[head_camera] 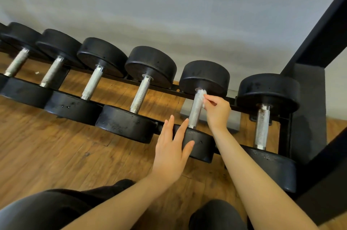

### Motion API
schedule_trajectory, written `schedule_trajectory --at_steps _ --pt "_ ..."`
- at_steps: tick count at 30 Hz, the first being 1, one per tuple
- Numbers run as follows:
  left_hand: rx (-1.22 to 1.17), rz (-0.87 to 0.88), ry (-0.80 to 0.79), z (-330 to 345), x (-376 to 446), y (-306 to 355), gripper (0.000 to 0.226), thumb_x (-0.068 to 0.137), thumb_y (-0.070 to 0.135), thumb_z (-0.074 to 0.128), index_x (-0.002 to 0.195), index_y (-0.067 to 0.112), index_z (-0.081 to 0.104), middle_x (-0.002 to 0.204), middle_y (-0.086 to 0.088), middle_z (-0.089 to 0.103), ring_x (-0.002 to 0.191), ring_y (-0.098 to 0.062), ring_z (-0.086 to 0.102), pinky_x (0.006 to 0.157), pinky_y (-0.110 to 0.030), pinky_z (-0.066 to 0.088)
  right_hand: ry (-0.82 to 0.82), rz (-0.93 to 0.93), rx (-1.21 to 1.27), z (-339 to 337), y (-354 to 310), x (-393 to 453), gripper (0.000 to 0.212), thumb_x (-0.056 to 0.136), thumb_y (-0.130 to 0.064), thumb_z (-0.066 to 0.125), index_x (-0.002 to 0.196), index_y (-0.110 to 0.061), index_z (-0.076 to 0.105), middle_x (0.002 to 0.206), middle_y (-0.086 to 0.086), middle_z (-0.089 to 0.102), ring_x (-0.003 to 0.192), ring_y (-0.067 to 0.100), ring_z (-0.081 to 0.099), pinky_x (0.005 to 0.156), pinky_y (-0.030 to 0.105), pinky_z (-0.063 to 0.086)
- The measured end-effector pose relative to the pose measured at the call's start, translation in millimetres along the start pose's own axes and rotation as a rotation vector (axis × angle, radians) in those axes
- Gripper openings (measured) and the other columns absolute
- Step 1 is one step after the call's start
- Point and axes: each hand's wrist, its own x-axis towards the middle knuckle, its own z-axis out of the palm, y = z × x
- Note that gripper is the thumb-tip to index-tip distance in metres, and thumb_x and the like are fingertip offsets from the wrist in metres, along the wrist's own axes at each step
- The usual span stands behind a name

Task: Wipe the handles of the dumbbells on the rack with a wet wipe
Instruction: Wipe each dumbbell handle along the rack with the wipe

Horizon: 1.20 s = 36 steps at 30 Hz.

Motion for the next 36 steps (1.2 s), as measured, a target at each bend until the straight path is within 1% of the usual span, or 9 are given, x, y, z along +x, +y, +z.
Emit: schedule_trajectory --at_steps 5,9,12,17,21,26,28,30,36 --pt "0.037 0.002 -0.011 1.2 1.1 -0.9 0.062 0.099 0.048 0.038 0.153 0.04 0.009 0.164 0.005 -0.006 0.151 -0.015 -0.007 0.117 -0.032 0.002 -0.103 -0.012 0.027 -9.6 10.6 -4.8 0.019 0.089 -0.012 0.067 0.108 -0.012 0.073 0.107 0.003 0.07 0.098 0.012 0.064 0.09 0.026 0.052" --pt "0.031 0.061 -0.086 -12.8 6.4 -3.8 0.061 0.099 0.049 0.042 0.152 0.044 0.012 0.165 0.007 -0.004 0.151 -0.013 -0.006 0.121 -0.037 0.011 -0.017 -0.041 -0.001 -3.5 1.2 5.5 0.022 0.09 -0.014 0.066 0.112 -0.011 0.072 0.11 0.004 0.07 0.101 0.013 0.063 0.092 0.024 0.05" --pt "0.046 0.179 -0.133 -30.1 10.3 -11.9 0.059 0.097 0.046 0.051 0.151 0.043 0.026 0.164 0.01 0.003 0.15 -0.01 0.007 0.117 -0.034 0.027 -0.021 0.004 0.014 -0.1 0.4 3.0 0.023 0.09 -0.014 0.066 0.112 -0.011 0.072 0.111 0.004 0.07 0.101 0.013 0.062 0.093 0.026 0.052" --pt "0.179 0.421 -0.098 -38.5 14.0 -30.0 0.052 0.093 0.046 0.047 0.144 0.033 0.047 0.157 -0.001 0.034 0.142 -0.021 0.037 0.104 -0.039 0.045 -0.069 -0.035 -0.036 -6.1 4.9 -1.2 0.021 0.09 -0.014 0.065 0.11 -0.012 0.072 0.109 0.003 0.07 0.1 0.012 0.062 0.085 0.011 0.043" --pt "0.186 0.453 -0.111 -33.7 16.7 -35.6 0.052 0.095 0.047 0.044 0.144 0.032 0.044 0.154 -0.002 0.039 0.141 -0.021 0.039 0.102 -0.044 0.05 0.025 -0.001 -0.013 0.3 -1.0 3.3 0.022 0.091 -0.015 0.065 0.111 -0.012 0.072 0.11 0.003 0.07 0.097 0.006 0.059 0.082 0.004 0.039" --pt "0.239 0.488 -0.116 -32.2 18.8 -37.2 0.051 0.096 0.049 0.035 0.144 0.033 0.038 0.15 -0.003 0.044 0.139 -0.022 0.041 0.094 -0.044 0.054 -0.035 0.0 -0.014 -3.6 8.5 -4.0 0.023 0.09 -0.016 0.067 0.112 -0.012 0.071 0.109 0.002 0.07 0.098 0.009 0.063 0.087 0.018 0.05" --pt "0.281 0.494 -0.118 -32.9 19.3 -36.5 0.051 0.096 0.05 0.032 0.144 0.033 0.035 0.149 -0.003 0.045 0.138 -0.022 0.042 0.093 -0.041 0.055 -0.059 -0.003 -0.02 -6.9 9.2 -2.0 0.023 0.09 -0.016 0.067 0.112 -0.012 0.071 0.109 0.002 0.07 0.097 0.008 0.062 0.086 0.018 0.051" --pt "0.296 0.491 -0.14 -34.1 19.4 -37.6 0.053 0.096 0.051 0.029 0.146 0.033 0.032 0.151 -0.002 0.042 0.139 -0.022 0.04 0.097 -0.04 0.053 -0.025 -0.014 -0.026 -7.3 5.6 3.5 0.023 0.09 -0.016 0.066 0.112 -0.012 0.071 0.109 0.002 0.07 0.097 0.007 0.061 0.082 0.007 0.045" --pt "0.285 0.47 -0.254 -41.6 19.8 -37.4 0.062 0.095 0.059 0.012 0.154 0.039 0.017 0.164 0.005 0.014 0.151 -0.014 0.009 0.116 -0.037 0.03 0.0 -0.013 -0.062 -1.3 -0.7 3.2 0.02 0.09 -0.017 0.066 0.109 -0.012 0.073 0.106 0.002 0.071 0.092 0.003 0.059 0.077 0.001 0.039"
